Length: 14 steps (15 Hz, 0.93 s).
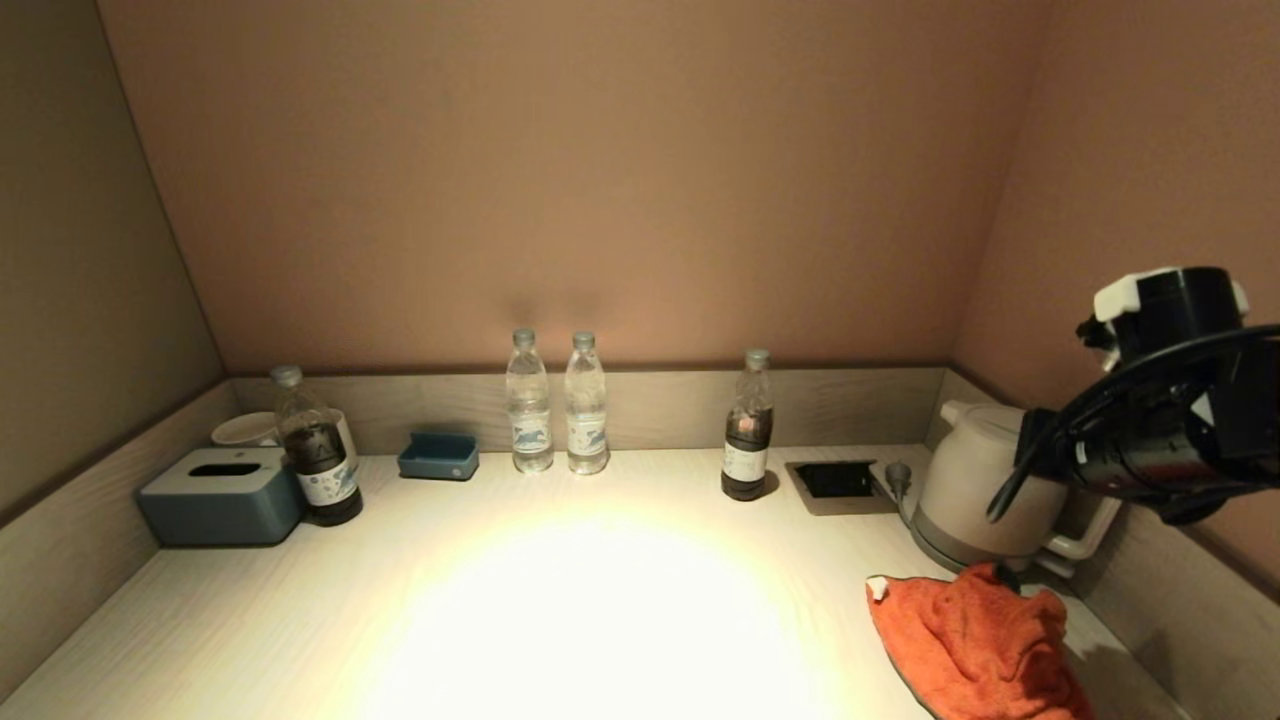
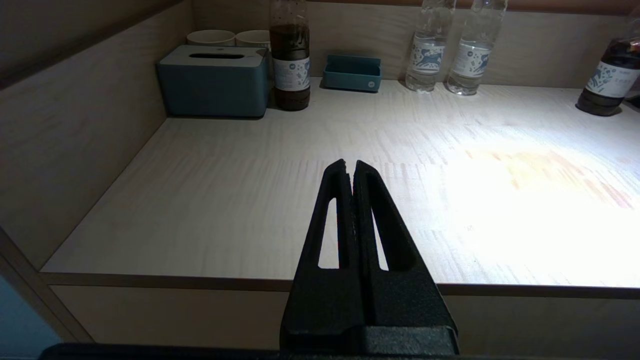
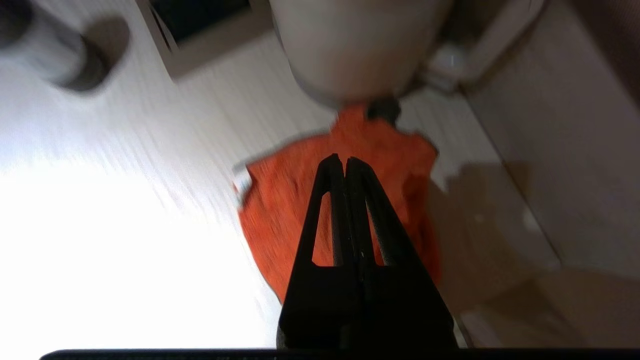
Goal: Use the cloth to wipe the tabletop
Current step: Pick up the tablecloth
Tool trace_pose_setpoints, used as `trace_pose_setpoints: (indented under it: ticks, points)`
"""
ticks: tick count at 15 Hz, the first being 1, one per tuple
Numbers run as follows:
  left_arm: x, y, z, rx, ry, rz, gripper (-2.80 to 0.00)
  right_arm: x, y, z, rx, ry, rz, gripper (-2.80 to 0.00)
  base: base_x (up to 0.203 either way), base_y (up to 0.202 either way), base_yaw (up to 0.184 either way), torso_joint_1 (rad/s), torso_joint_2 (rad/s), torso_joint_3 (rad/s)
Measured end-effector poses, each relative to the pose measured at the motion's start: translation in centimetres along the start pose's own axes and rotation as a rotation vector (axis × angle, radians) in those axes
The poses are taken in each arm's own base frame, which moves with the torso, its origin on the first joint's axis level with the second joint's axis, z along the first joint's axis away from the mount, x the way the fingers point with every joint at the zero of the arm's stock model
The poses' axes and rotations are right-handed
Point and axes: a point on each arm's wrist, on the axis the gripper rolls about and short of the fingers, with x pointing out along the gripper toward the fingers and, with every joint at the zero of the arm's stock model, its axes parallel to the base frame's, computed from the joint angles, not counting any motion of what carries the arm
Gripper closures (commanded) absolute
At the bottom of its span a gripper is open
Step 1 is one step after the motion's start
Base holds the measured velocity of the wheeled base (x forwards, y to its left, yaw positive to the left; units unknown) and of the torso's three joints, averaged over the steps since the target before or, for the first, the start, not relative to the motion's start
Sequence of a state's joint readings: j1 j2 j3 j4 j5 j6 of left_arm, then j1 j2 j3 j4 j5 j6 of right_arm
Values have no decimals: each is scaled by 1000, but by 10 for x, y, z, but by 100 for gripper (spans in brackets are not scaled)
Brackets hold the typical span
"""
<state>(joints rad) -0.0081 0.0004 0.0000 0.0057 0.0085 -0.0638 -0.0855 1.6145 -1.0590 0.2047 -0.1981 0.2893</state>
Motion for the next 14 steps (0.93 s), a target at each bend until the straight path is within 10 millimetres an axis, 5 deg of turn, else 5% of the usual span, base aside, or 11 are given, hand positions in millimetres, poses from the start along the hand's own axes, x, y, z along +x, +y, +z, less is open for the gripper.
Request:
trace_pose_setpoints:
  ticks: [6, 14]
  points:
    - [0, 0, 0, 0, 0, 1, 0, -3, -8, -36, -95, 333, 26, 0, 0, 0, 0, 0, 0, 0]
    - [0, 0, 0, 0, 0, 1, 0, 55, -8, -72, -102, 670, 15, 0, 0, 0, 0, 0, 0, 0]
